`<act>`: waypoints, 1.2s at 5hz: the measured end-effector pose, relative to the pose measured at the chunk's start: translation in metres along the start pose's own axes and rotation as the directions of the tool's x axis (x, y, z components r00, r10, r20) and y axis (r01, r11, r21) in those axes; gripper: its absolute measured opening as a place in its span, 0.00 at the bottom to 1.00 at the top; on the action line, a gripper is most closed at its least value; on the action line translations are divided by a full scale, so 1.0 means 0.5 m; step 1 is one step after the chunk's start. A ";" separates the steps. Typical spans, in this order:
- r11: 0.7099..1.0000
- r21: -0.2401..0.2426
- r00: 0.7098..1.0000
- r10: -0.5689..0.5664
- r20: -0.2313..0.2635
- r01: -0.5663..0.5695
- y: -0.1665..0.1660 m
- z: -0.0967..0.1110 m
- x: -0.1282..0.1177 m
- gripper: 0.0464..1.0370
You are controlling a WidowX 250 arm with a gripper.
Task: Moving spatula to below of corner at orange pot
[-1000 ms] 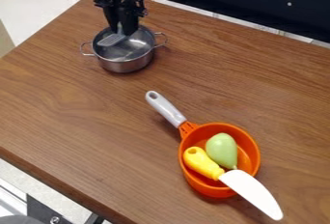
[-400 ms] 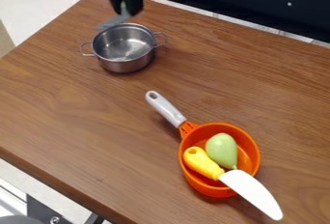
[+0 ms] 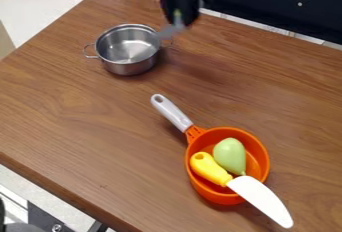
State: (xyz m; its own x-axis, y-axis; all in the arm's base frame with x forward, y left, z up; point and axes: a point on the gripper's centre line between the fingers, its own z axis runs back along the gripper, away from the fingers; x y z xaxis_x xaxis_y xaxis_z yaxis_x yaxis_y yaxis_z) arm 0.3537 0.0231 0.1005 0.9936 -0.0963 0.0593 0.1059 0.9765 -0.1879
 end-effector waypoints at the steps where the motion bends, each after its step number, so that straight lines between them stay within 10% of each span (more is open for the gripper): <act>1: 0.999 0.011 0.999 -0.031 -0.016 0.031 -0.040 -0.019 -0.011 0.26; 6: 0.975 0.188 0.993 -0.118 -0.018 0.120 -0.047 -0.134 -0.057 0.26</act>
State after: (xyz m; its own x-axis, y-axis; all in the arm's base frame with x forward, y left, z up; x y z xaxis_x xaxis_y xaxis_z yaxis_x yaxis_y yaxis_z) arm 0.3257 -0.0101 0.0374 0.9746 -0.2147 0.0639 0.2146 0.9767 0.0085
